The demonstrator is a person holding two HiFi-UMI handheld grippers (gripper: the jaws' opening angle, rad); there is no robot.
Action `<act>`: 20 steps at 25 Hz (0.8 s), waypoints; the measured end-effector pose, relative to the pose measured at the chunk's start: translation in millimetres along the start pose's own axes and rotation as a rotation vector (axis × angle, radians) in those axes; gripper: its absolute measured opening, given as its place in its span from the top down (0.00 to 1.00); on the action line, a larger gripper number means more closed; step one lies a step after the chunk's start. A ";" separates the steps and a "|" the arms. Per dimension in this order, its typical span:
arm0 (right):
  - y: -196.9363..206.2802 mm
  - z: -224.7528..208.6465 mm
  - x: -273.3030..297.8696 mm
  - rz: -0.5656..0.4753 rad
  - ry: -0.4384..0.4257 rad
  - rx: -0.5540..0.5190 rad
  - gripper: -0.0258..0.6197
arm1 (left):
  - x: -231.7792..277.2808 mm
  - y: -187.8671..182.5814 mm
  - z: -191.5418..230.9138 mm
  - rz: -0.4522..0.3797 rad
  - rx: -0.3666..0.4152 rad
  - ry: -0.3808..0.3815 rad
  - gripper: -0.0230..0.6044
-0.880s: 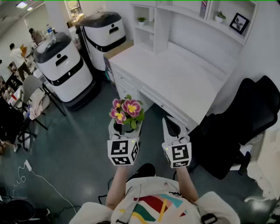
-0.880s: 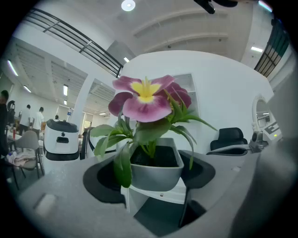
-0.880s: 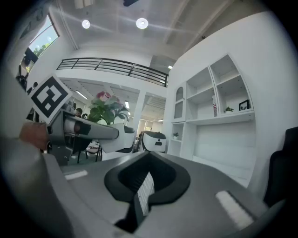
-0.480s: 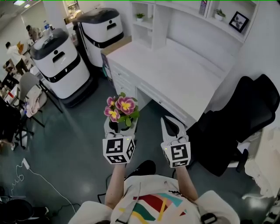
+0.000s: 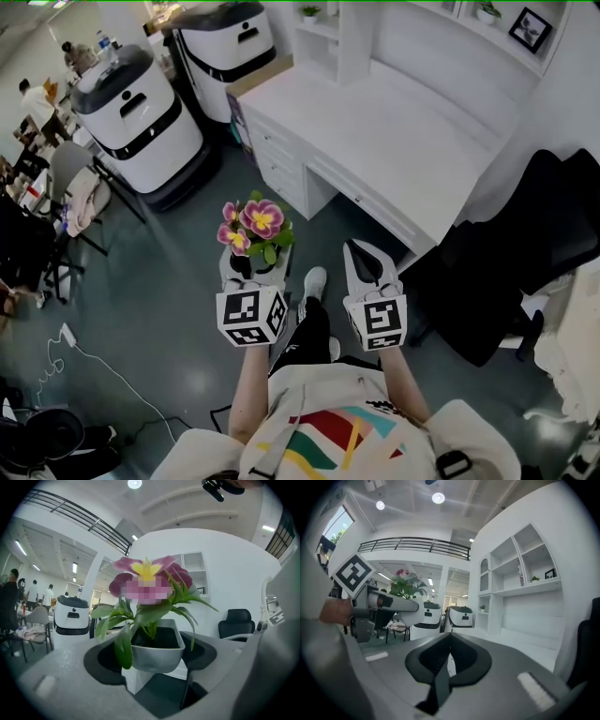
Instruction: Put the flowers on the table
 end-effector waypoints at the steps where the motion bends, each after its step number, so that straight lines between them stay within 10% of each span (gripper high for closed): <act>1: 0.0 -0.9 3.3 0.001 0.000 -0.003 0.96 | 2.7 0.9 3.6 -0.002 -0.001 -0.004 0.42; 20: -46.2 -94.2 178.6 -0.076 0.030 -0.070 0.96 | 208.4 -9.6 83.4 -0.054 -0.015 0.014 0.42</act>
Point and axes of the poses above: the fingertips, and each gripper's own axes: x forward along the fingers, z to its left, y out of its underside, the point moved 9 cm from there along -x, backward along the fingers, and after that the axes turned 7 degrees about x, right-handed, at the moved point
